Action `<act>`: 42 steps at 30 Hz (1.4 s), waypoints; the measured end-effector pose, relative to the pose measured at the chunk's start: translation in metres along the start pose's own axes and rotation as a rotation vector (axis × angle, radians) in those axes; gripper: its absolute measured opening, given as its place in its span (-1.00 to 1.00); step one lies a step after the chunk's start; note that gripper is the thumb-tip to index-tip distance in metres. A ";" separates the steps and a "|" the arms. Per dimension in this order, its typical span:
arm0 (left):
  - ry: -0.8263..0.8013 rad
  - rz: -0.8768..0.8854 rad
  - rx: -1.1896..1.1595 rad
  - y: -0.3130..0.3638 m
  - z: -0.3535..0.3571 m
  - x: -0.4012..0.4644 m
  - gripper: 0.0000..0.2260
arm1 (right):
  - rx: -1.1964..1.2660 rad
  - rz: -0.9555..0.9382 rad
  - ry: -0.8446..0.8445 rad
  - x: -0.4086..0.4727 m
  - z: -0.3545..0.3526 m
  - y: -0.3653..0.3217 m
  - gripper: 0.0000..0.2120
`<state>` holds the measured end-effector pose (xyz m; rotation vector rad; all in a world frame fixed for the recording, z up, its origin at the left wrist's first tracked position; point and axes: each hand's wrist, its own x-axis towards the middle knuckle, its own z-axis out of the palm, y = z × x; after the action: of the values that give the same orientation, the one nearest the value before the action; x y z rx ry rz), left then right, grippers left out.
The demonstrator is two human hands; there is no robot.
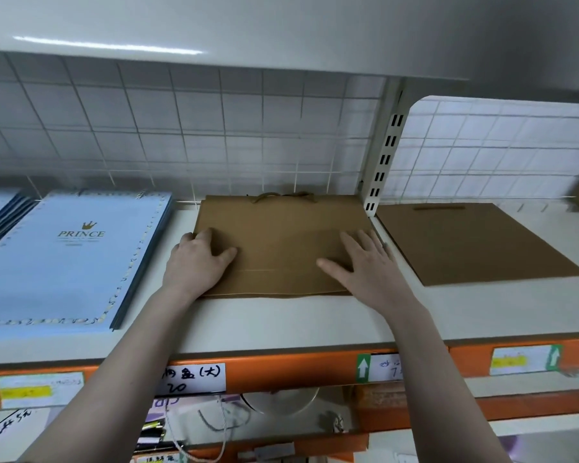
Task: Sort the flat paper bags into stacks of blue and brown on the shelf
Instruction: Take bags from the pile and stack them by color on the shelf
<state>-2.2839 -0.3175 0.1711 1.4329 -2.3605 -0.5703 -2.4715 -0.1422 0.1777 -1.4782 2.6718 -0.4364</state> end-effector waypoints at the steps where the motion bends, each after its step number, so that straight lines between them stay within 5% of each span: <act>1: -0.001 0.011 -0.001 -0.001 0.000 -0.001 -0.51 | 0.000 -0.059 -0.039 -0.003 -0.001 -0.001 -0.21; 17: 0.038 -0.026 -0.059 0.009 -0.002 -0.009 -0.55 | 0.078 -0.281 -0.190 0.003 0.009 0.005 -0.30; 29: 0.096 -0.215 -0.386 0.019 -0.012 -0.014 -0.58 | 0.101 -0.307 -0.207 0.008 0.009 0.000 -0.28; 42: 0.231 -0.029 0.211 0.009 -0.003 -0.052 -0.52 | -0.036 -0.214 -0.022 -0.025 0.012 -0.026 -0.40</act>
<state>-2.2659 -0.2676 0.1742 1.5316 -2.2707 -0.1538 -2.4345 -0.1363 0.1713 -1.7772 2.5272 -0.3829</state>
